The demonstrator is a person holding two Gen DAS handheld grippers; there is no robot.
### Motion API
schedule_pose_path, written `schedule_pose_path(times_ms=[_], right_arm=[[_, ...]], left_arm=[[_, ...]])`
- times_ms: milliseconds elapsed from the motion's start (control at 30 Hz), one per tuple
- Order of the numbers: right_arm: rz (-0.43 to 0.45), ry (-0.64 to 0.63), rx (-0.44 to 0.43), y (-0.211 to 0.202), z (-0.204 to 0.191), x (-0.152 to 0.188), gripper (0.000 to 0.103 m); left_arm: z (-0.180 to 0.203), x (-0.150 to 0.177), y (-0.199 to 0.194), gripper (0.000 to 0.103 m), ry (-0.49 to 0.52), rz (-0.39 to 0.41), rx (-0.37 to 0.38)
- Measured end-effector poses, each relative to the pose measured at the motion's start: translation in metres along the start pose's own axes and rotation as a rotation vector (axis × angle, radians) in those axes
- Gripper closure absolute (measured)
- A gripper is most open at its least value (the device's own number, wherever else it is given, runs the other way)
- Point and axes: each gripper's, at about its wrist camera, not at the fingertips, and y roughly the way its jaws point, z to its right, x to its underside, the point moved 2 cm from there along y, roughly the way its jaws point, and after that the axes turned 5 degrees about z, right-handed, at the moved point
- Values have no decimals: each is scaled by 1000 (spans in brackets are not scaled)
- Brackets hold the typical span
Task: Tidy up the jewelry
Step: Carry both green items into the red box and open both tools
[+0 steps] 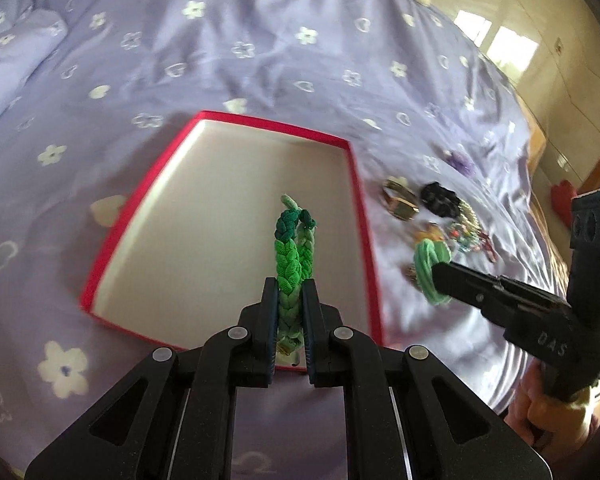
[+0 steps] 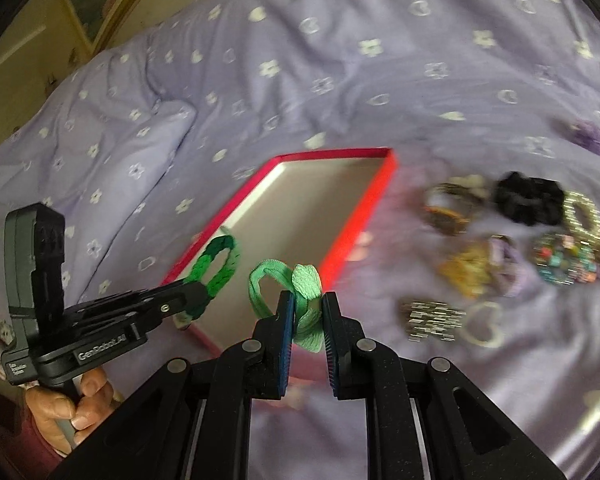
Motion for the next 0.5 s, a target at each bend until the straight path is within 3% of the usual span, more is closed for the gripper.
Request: schedule_pose_path(times_ms=[233, 500], right_arm=[[-92, -84, -44, 50, -39, 4, 89], [-193, -131, -32, 88, -47, 9, 88]], left_arm=[[-38, -1, 3, 94, -55, -20, -55], [-59, -4, 22, 93, -56, -86, -104]])
